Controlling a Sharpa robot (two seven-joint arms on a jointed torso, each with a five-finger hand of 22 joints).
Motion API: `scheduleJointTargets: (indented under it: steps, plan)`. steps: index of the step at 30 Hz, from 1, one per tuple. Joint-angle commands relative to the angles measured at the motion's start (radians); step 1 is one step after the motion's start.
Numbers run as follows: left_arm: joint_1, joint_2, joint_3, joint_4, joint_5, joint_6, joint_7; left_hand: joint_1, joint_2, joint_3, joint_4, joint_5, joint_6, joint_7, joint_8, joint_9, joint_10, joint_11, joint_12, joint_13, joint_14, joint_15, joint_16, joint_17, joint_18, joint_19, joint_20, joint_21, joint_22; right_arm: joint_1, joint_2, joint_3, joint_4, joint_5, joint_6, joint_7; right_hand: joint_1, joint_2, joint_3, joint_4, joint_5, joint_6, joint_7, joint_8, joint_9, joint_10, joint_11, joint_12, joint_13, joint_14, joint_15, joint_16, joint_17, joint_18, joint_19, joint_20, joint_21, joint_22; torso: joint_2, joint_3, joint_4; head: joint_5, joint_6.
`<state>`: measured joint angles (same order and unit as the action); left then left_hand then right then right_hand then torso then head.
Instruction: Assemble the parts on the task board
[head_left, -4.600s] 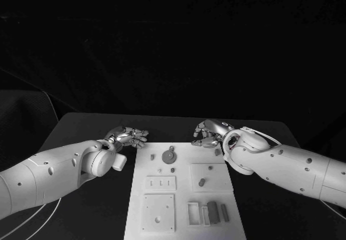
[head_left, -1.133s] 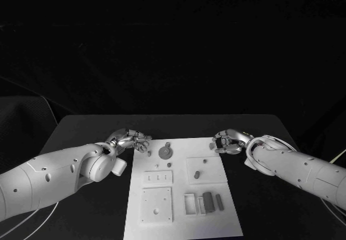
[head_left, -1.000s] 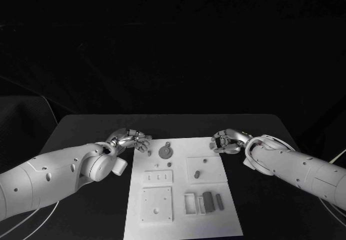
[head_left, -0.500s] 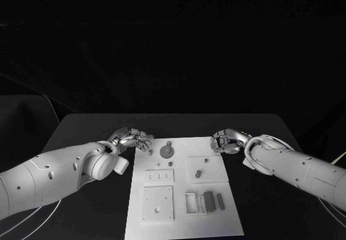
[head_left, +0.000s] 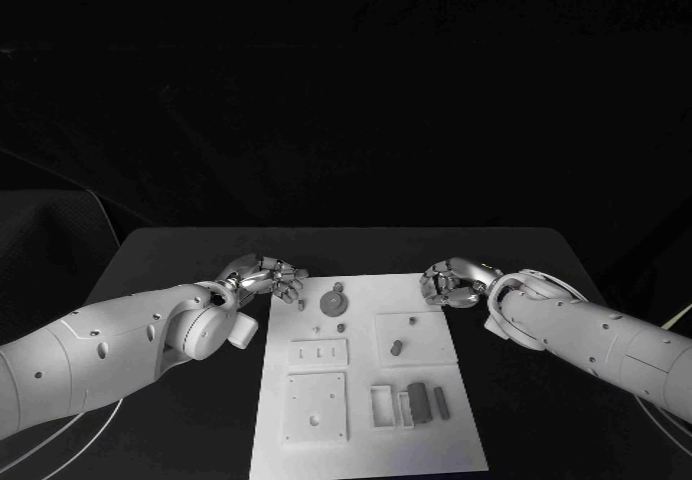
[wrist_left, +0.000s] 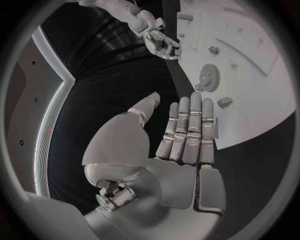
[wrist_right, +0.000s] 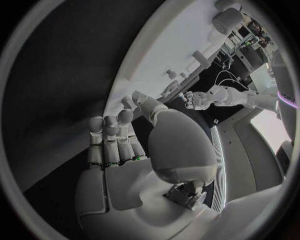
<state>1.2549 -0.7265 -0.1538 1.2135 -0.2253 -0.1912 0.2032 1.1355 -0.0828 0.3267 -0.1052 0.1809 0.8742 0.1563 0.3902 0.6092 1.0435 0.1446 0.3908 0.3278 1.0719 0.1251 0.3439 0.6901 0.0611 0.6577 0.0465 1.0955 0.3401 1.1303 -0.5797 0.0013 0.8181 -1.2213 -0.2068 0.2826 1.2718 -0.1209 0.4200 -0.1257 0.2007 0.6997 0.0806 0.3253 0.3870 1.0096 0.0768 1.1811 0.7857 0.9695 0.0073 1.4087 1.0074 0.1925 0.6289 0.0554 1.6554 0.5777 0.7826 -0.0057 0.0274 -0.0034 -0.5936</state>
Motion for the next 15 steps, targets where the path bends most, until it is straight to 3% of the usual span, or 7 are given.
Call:
scheduleJointTargets:
  steps: [1,15]
  plan:
    - [0.002,0.001,0.001,0.005,-0.003,0.011,0.010,0.004,-0.007,-0.002,-0.001,0.003,-0.004,-0.001,-0.005,-0.001,-0.001,0.002,-0.007,-0.001,-0.001,0.003,-0.006,0.001,0.019,0.000,0.004,-0.006,-0.001,0.000,0.001,0.000,-0.002,-0.006,0.014,0.009,0.000,0.013,0.006,0.000,0.004,0.009,0.003,0.005,0.002,-0.007,0.002,0.006,-0.001,-0.008,0.002,0.003,0.000,-0.021,-0.005,-0.002,0.009,-0.001,0.002,0.0000,-0.0014,0.000,0.001]
    - [0.003,-0.001,0.002,0.007,-0.004,0.010,0.011,0.004,-0.008,-0.002,-0.001,0.003,-0.004,-0.001,-0.005,-0.001,-0.001,0.002,-0.007,-0.001,-0.001,0.003,-0.006,0.001,0.019,0.000,0.004,-0.006,-0.001,-0.002,0.017,-0.002,-0.018,-0.014,0.013,0.008,0.000,0.014,0.006,0.002,0.003,0.017,0.005,0.011,0.004,-0.008,0.002,0.007,-0.001,-0.008,0.002,0.004,0.000,-0.021,-0.005,-0.002,0.010,-0.001,0.003,-0.0004,0.0022,-0.001,-0.001]
